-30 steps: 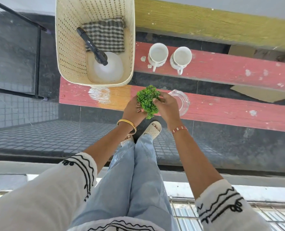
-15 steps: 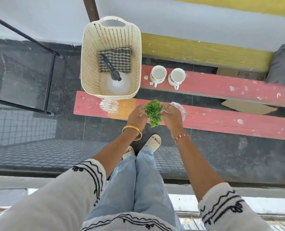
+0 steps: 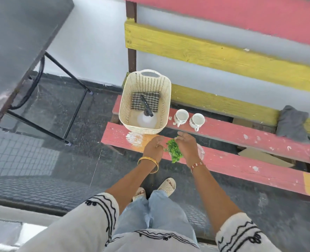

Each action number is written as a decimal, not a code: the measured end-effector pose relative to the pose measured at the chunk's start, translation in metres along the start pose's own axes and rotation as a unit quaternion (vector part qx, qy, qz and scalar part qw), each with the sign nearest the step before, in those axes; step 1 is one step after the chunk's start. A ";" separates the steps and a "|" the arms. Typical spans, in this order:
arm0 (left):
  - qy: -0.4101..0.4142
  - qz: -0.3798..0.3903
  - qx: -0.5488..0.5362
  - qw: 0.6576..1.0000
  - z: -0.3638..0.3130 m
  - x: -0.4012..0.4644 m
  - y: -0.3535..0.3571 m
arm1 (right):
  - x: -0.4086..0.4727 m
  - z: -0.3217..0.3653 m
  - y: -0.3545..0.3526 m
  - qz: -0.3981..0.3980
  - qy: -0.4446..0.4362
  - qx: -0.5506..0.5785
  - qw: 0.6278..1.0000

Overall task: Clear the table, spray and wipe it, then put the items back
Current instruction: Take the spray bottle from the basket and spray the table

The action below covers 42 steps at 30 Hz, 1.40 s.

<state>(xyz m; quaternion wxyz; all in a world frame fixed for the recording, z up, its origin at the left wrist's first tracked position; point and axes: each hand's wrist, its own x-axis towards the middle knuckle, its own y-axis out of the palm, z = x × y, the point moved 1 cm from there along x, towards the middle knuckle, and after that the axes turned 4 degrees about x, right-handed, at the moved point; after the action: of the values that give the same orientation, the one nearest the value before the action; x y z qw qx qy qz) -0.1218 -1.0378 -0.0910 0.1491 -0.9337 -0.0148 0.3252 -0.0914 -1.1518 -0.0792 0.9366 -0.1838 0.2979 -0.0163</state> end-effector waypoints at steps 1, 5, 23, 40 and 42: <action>0.000 -0.010 -0.008 1.000 -0.002 -0.003 -0.006 | -0.002 0.007 0.002 0.004 -0.007 -0.001 1.000; 0.008 -0.041 -0.049 0.998 -0.009 -0.008 -0.031 | -0.010 0.031 0.009 0.007 -0.049 -0.015 0.999; -0.048 -0.109 -0.008 0.993 -0.034 0.050 -0.079 | 0.069 0.071 0.054 0.109 -0.090 -0.167 0.976; -0.102 -0.153 -0.034 0.982 -0.035 0.104 -0.095 | 0.110 0.070 0.098 0.134 -0.155 -0.284 0.937; -0.101 -0.157 -0.048 0.981 -0.034 0.100 -0.100 | 0.108 0.073 0.098 0.113 -0.145 -0.251 0.950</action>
<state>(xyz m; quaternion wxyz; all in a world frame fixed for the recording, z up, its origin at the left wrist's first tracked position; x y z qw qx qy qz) -0.0157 -0.9391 -0.0974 0.1514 -0.8881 -0.1915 0.3893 0.0304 -1.0513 -0.1183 0.8891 -0.3781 0.1721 0.1922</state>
